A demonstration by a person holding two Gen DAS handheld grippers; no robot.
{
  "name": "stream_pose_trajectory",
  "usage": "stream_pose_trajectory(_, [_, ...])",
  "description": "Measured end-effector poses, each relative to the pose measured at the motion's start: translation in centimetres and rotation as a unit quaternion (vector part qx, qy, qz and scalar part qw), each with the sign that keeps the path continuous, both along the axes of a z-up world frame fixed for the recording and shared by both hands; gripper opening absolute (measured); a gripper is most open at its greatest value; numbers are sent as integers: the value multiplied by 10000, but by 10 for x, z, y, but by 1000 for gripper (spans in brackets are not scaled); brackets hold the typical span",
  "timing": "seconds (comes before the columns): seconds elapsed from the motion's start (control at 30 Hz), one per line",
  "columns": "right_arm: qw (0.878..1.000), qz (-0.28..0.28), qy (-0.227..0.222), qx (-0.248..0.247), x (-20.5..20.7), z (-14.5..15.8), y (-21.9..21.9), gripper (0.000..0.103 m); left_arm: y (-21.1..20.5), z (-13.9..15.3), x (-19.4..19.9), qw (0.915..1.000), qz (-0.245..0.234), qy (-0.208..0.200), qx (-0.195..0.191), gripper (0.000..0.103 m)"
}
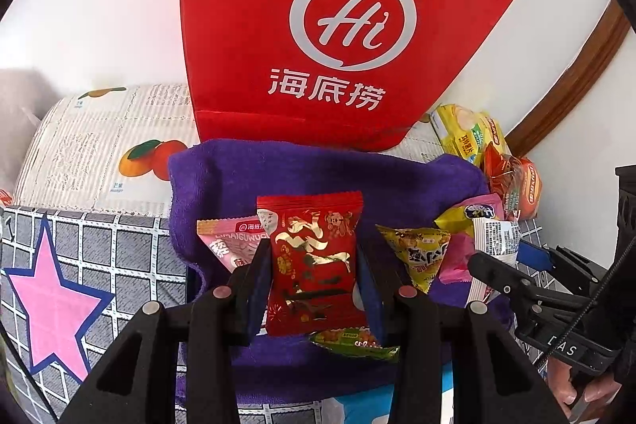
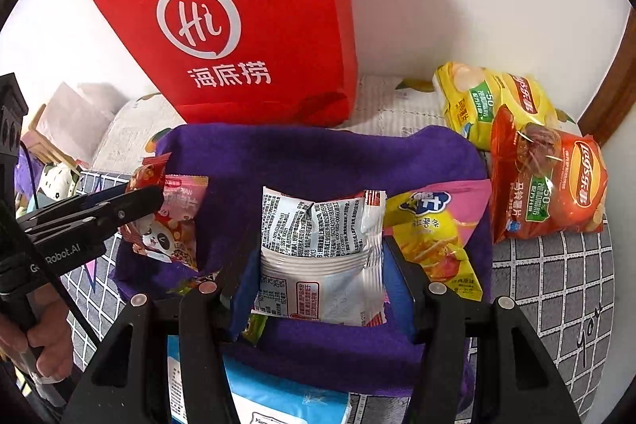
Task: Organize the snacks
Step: 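Lower both packs onto the towel and open both tools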
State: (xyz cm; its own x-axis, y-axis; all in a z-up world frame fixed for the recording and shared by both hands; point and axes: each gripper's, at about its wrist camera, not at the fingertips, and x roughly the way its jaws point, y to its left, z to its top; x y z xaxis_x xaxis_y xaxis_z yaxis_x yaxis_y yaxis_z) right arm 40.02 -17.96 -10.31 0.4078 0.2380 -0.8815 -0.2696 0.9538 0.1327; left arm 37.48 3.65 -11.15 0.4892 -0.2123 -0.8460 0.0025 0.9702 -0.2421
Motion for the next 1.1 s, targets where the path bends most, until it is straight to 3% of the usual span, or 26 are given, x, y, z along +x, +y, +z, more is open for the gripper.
stream_pose_trajectory(1.1, [9963,510,531,-451,-5,-34,37,61,7,5,-2,9999,110,-10,-107,38])
